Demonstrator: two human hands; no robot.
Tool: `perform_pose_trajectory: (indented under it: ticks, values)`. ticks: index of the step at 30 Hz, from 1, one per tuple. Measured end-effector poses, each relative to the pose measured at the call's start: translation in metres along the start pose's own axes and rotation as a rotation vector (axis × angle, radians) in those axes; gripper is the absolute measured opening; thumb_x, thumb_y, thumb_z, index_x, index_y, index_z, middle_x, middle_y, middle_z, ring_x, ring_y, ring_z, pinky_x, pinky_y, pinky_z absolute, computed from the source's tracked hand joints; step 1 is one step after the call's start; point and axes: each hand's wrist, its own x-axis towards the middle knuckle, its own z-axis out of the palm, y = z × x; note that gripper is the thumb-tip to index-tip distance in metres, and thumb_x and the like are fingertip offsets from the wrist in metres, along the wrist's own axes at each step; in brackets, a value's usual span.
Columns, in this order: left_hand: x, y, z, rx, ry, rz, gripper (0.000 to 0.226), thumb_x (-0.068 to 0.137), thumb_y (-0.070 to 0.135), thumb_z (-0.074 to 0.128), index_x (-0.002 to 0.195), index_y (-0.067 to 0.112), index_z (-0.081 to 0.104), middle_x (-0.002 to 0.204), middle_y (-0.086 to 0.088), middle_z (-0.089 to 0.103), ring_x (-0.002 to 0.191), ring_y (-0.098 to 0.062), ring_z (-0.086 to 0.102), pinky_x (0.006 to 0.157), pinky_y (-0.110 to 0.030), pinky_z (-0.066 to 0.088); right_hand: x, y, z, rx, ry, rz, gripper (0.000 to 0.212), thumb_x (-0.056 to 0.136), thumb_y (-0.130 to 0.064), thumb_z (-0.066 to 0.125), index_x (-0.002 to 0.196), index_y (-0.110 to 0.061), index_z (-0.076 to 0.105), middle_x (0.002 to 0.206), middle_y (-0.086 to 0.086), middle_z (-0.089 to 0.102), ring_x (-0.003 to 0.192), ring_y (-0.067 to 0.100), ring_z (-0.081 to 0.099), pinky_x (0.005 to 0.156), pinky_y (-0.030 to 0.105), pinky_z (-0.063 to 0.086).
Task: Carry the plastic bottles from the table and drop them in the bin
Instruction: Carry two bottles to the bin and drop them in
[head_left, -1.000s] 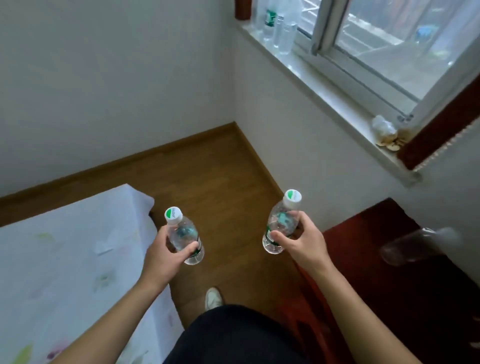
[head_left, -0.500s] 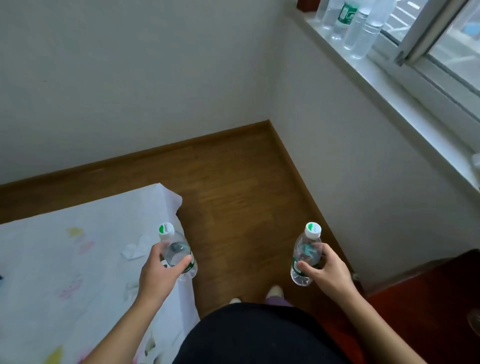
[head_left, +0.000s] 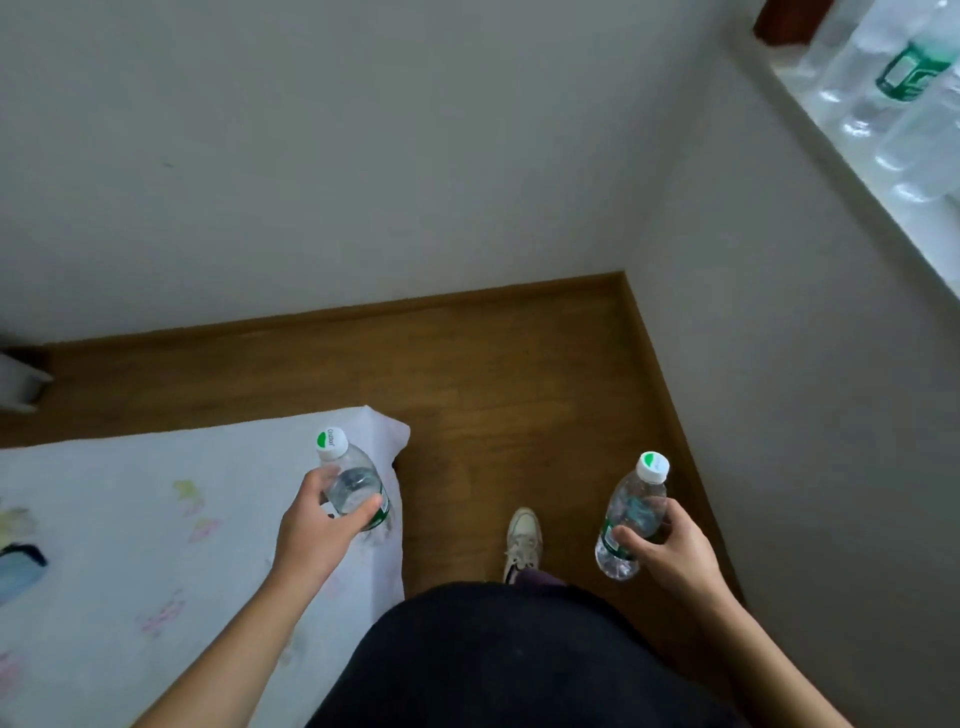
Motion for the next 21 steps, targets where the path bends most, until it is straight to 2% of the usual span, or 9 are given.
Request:
perform_pose_trajectory:
  ticks: [3,6,8,12,14,16,19,21]
  values:
    - [0.025,0.011,-0.011,-0.062,0.079,-0.074,0.065,0.079,0.037,0.083,0.133,0.023,0.051,0.129,-0.002,0.06,0.113,-0.022,0.056,0.092,-0.039,0.048,0.059,-0.055,0.01,-0.071,-0.069,-0.088,0.055,0.075,-0.034,0.083,0.122,-0.025,0.054,0.096,-0.019,0.061,0.085,-0.002,0.061,0.065,0.016,0.05]
    - [0.037,0.005,-0.023,-0.118,0.148,-0.163,0.059,0.079,0.035,0.084,0.128,0.024,0.052,0.121,0.0,0.06,0.106,-0.019,0.054,0.087,-0.036,0.045,0.11,-0.114,0.026,-0.178,-0.162,-0.191,0.052,0.074,-0.039,0.083,0.116,-0.032,0.053,0.102,-0.016,0.064,0.093,0.006,0.065,0.077,0.028,0.058]
    - [0.042,-0.002,-0.031,-0.159,0.206,-0.227,0.058,0.078,0.034,0.084,0.126,0.024,0.054,0.117,0.001,0.061,0.105,-0.02,0.056,0.085,-0.036,0.045,0.142,-0.157,0.039,-0.238,-0.204,-0.271,0.053,0.071,-0.044,0.083,0.114,-0.033,0.053,0.107,-0.013,0.066,0.096,0.007,0.066,0.082,0.032,0.059]
    - [0.063,-0.022,-0.047,-0.233,0.282,-0.362,0.056,0.076,0.036,0.086,0.123,0.026,0.058,0.114,0.0,0.066,0.109,-0.024,0.061,0.088,-0.039,0.046,0.195,-0.235,0.073,-0.306,-0.283,-0.382,0.077,0.059,-0.062,0.081,0.124,-0.029,0.055,0.111,-0.013,0.067,0.099,0.007,0.066,0.086,0.035,0.059]
    - [0.083,-0.029,-0.053,-0.259,0.305,-0.398,0.056,0.073,0.04,0.087,0.119,0.028,0.058,0.113,0.002,0.067,0.11,-0.025,0.062,0.091,-0.041,0.048,0.22,-0.266,0.091,-0.326,-0.308,-0.413,0.081,0.059,-0.064,0.079,0.127,-0.028,0.054,0.114,-0.013,0.066,0.102,0.008,0.066,0.087,0.037,0.059]
    - [0.11,-0.026,-0.058,-0.288,0.32,-0.416,0.054,0.072,0.04,0.087,0.115,0.029,0.057,0.112,0.0,0.066,0.109,-0.027,0.062,0.092,-0.041,0.048,0.243,-0.296,0.108,-0.343,-0.318,-0.423,0.084,0.057,-0.066,0.078,0.128,-0.028,0.054,0.114,-0.013,0.066,0.102,0.009,0.065,0.088,0.036,0.059]
    - [0.163,-0.006,-0.069,-0.322,0.301,-0.407,0.05,0.076,0.031,0.086,0.115,0.029,0.055,0.113,-0.003,0.065,0.11,-0.028,0.061,0.09,-0.039,0.045,0.274,-0.331,0.125,-0.359,-0.311,-0.423,0.075,0.064,-0.057,0.08,0.127,-0.025,0.055,0.112,-0.011,0.067,0.099,0.008,0.066,0.085,0.032,0.058]
    - [0.203,0.012,-0.076,-0.333,0.268,-0.371,0.048,0.078,0.029,0.085,0.116,0.027,0.055,0.114,-0.003,0.064,0.109,-0.027,0.061,0.09,-0.039,0.045,0.293,-0.352,0.13,-0.367,-0.307,-0.407,0.084,0.057,-0.069,0.073,0.127,-0.026,0.055,0.111,-0.011,0.067,0.096,0.007,0.066,0.079,0.026,0.057]
